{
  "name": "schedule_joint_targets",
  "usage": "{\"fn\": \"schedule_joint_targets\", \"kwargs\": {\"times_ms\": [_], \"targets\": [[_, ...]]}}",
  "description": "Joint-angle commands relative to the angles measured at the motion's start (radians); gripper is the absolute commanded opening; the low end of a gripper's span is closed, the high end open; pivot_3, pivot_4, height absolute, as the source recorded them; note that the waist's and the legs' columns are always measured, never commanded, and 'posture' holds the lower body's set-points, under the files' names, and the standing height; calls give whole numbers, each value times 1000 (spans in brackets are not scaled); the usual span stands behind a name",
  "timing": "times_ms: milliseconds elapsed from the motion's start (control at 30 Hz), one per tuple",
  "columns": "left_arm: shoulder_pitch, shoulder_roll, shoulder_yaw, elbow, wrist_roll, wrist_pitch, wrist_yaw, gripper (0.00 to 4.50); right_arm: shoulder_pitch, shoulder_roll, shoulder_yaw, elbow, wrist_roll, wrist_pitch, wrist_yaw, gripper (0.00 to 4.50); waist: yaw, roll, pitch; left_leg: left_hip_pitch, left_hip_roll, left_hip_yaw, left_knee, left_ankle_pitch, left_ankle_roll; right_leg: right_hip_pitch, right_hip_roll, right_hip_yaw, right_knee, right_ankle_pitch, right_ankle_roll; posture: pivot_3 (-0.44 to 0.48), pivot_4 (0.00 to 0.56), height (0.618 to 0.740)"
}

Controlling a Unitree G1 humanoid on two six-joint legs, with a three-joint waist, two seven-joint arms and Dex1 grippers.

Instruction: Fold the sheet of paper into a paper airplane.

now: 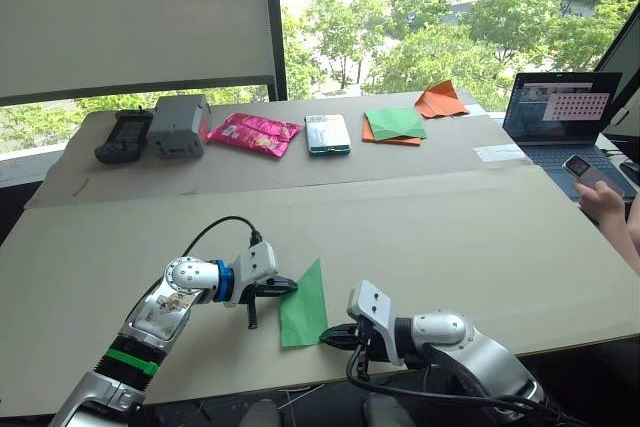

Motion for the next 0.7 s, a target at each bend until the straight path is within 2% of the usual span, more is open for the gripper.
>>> {"fn": "schedule_joint_targets", "kwargs": {"times_ms": [33, 167, 300, 367, 433, 567, 633, 700], "targets": [[16, 17, 42, -27, -42, 69, -9, 41, -19, 15, -120, -75, 84, -20, -12, 0, -1, 2, 5, -1, 0, 0, 0, 0, 0, -1, 0, 0, 0, 0, 0, 0, 150, 732], [29, 69, 145, -139, -152, 153, -48, 41, -28, 1, -191, -162, 115, 2, -40, 0, -6, -3, 10, -1, 0, 0, -3, 0, 0, -3, 1, 0, 0, 0, 0, 0, 150, 732], [42, 131, 217, -211, -240, 225, -81, 41, -19, -28, -216, -225, 118, 20, -70, 0, -2, -2, 10, -1, 1, 0, -5, 0, 0, -3, 1, 0, 0, 0, 0, 0, 150, 732], [57, 174, 247, -233, -271, 231, -124, 587, 4, -43, -220, -253, 121, 28, -82, 0, 1, -2, 11, -1, 0, 0, -5, 0, 0, -2, 0, 0, 0, 0, 0, 0, 150, 732], [64, 213, 253, -230, -257, 166, -177, 1068, 33, -47, -225, -268, 122, 26, -98, 0, 1, -2, 11, -2, 0, 0, -5, 0, 0, -3, 0, 0, -1, 0, 0, 0, 150, 732], [31, 225, 202, -136, -165, -34, -234, 2605, 55, -48, -223, -253, 118, 3, -109, 0, 2, -1, 12, -2, 0, 1, -4, 0, 0, -4, -1, 0, -4, 0, 0, 0, 150, 732], [-4, 223, 164, -55, -92, -185, -262, 3167, 58, -54, -209, -240, 97, -17, -111, 620, 4, -1, 12, -2, 0, 1, -4, 0, 0, -4, -1, 0, -6, 0, 0, 0, 150, 732], [-57, 199, 133, 7, -69, -296, -303, 3823, 63, -37, -211, -232, 104, -27, -121, 1204, 3, 0, 12, -4, 0, 1, -4, 0, 0, -6, -1, -1, -8, 0, 0, 0, 150, 732]]}}
